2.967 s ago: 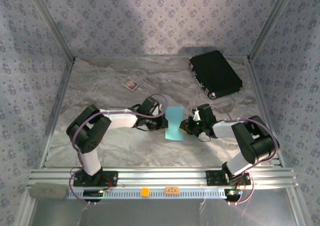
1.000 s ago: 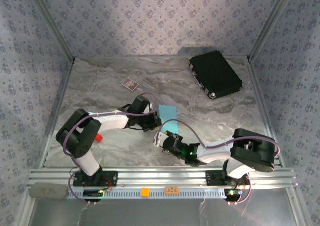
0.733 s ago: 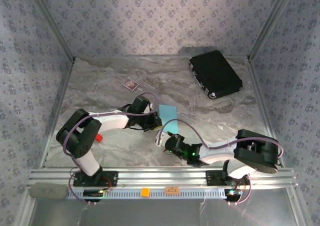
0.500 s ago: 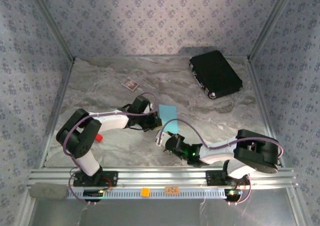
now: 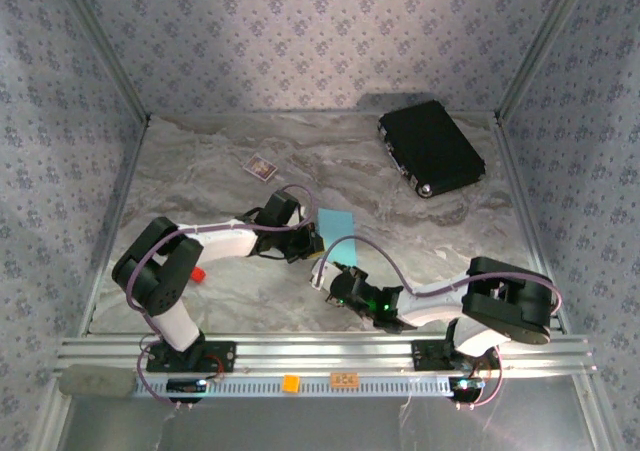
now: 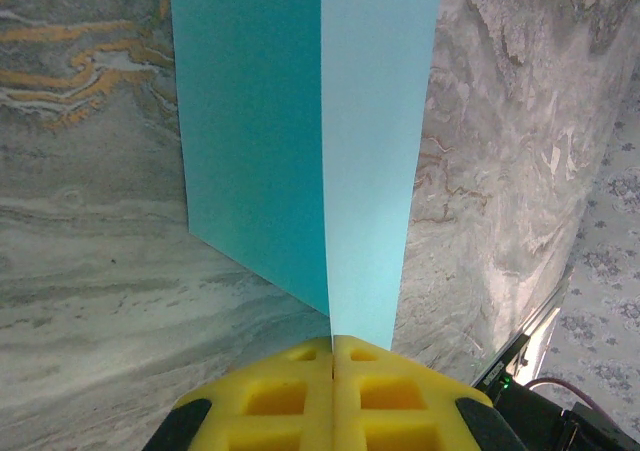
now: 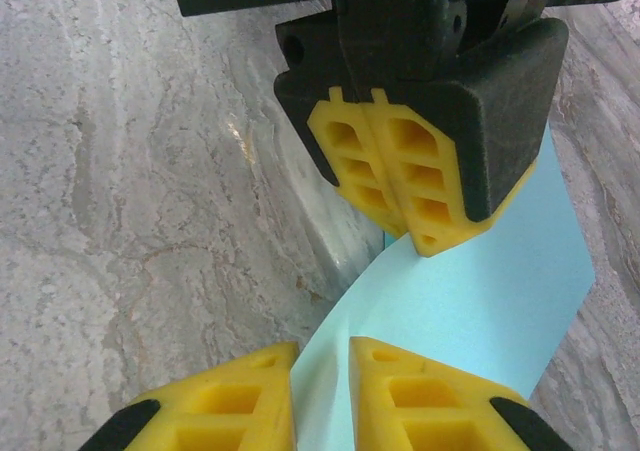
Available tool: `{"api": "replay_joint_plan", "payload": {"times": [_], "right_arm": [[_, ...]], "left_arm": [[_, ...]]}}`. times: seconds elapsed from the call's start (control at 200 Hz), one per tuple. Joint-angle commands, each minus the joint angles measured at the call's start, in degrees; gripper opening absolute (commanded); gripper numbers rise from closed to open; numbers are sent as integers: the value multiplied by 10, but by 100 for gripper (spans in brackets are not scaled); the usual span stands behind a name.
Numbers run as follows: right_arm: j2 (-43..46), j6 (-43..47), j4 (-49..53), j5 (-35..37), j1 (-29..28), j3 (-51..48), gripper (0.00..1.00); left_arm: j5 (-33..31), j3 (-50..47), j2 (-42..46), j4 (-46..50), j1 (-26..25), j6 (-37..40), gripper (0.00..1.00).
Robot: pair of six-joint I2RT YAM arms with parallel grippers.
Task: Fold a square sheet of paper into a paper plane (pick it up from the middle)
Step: Third fold the triangle at the center of the table.
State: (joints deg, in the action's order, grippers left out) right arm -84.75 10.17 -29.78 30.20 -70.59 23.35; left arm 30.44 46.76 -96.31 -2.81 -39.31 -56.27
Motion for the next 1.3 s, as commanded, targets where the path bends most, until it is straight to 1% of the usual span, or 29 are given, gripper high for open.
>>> {"api": "replay_joint_plan", "payload": {"times": [0.0, 0.11, 0.29, 0.475, 0.555, 0.675, 0.77, 0.894, 0.934, 0.969, 1.039, 1.179, 1.294], "right_arm": [[3, -10, -13, -3, 3, -2, 19], [2, -11, -12, -4, 4, -3, 13], [2, -13, -8, -6, 5, 0, 7], [9, -21, 4, 0, 7, 1, 2], [16, -28, 13, -3, 8, 2, 0], [33, -51, 38, -28, 18, 5, 0], [48, -75, 64, -69, 31, 8, 0], [66, -116, 92, -138, 54, 17, 0], [72, -136, 100, -165, 66, 20, 0], [76, -143, 119, -195, 78, 29, 0], [81, -192, 158, -241, 107, 50, 0], [81, -269, 202, -350, 165, 83, 0], [74, -323, 210, -431, 212, 96, 0]], "left_arm": [[3, 3, 13, 10, 4, -4, 3], [3, 5, 13, 11, 4, -3, 3], [2, 5, 10, 11, 4, -3, 3], [-10, 6, 16, 23, 4, 0, 8], [-25, 6, 24, 34, 5, 3, 16], [-63, 10, 46, 77, 8, 13, 39], [-89, 19, 65, 110, 11, 28, 49], [-121, 23, 91, 133, 13, 42, 52], [-126, 22, 98, 134, 14, 48, 54], [-131, 25, 103, 140, 13, 53, 55], [-145, 31, 110, 160, 13, 61, 54], [-165, 29, 127, 169, 15, 69, 54], [-166, 27, 135, 166, 21, 65, 49]]}}
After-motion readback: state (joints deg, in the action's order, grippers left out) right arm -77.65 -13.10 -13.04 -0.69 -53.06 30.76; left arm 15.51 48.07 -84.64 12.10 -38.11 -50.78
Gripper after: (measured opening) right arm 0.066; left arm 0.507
